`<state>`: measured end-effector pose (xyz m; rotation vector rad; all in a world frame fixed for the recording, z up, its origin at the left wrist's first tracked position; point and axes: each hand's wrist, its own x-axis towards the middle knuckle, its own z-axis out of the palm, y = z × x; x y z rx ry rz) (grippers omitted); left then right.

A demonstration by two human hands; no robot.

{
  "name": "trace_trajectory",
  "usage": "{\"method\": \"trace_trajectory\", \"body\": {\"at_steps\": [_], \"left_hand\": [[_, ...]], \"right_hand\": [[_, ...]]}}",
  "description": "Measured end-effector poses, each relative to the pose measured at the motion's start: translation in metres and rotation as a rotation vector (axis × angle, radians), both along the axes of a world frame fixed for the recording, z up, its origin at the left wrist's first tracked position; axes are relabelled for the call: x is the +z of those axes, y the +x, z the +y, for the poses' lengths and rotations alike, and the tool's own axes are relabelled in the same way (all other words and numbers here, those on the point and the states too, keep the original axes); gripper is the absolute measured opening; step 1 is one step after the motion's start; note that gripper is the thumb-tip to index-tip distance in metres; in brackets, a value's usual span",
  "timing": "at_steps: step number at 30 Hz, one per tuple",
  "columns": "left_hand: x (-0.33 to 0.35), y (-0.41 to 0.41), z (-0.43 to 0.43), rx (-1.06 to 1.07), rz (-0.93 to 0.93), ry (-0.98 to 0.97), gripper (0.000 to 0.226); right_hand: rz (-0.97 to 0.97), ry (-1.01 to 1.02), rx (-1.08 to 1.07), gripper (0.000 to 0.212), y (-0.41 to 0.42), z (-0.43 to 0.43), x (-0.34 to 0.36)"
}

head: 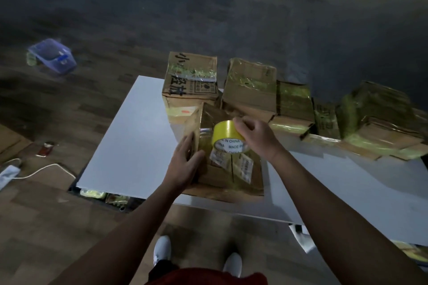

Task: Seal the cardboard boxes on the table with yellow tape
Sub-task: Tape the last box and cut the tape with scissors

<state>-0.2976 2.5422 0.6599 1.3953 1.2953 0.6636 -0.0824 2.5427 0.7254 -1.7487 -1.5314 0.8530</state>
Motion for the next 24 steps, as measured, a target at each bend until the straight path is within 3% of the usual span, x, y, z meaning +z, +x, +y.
{"method": "trace_trajectory", "body": {"at_steps": [3,5,8,10,13,16,18,21,24], "left_hand": [[-0.004,-0.014,0.004,-0.006,-0.082,-0.107,0.078],[-0.002,-0.020,0.004,-0.043,-0.051,-0.142,0.075],[-0.003,-0.024,0.004,-0.146,0.043,-0.070,0.065],[-0.011,-0.025,0.003,-0.272,0.216,0.061,0.074],[-0.024,-0.024,0.001,-0.378,0.583,0.275,0.074],[-0.027,-0.024,0.002,-0.447,0.779,0.332,0.068],[-0.029,-0.026,0.006,-0.497,0.916,0.385,0.066],[-0.031,-0.031,0.006,-0.530,1.002,0.412,0.066],[-0.027,-0.031,0.007,-0.556,1.049,0.389,0.075]], "right_hand": [[-0.113,-0.032,0.011,0.049,-0.019,0.010,-0.007],[-0.292,-0.032,0.015,0.058,-0.036,0.016,-0.010],[-0.350,-0.173,0.051,0.045,-0.062,0.021,-0.009],[-0.274,-0.280,0.029,0.054,-0.072,0.024,-0.017],[-0.219,-0.253,-0.050,0.064,-0.073,0.025,-0.030],[-0.155,-0.267,-0.050,0.047,-0.066,0.018,-0.029],[-0.124,-0.273,-0.036,0.048,-0.065,0.017,-0.027],[-0.302,-0.235,0.021,0.039,-0.059,0.016,-0.020],[-0.505,-0.127,-0.006,0.051,-0.023,0.007,-0.014]]}}
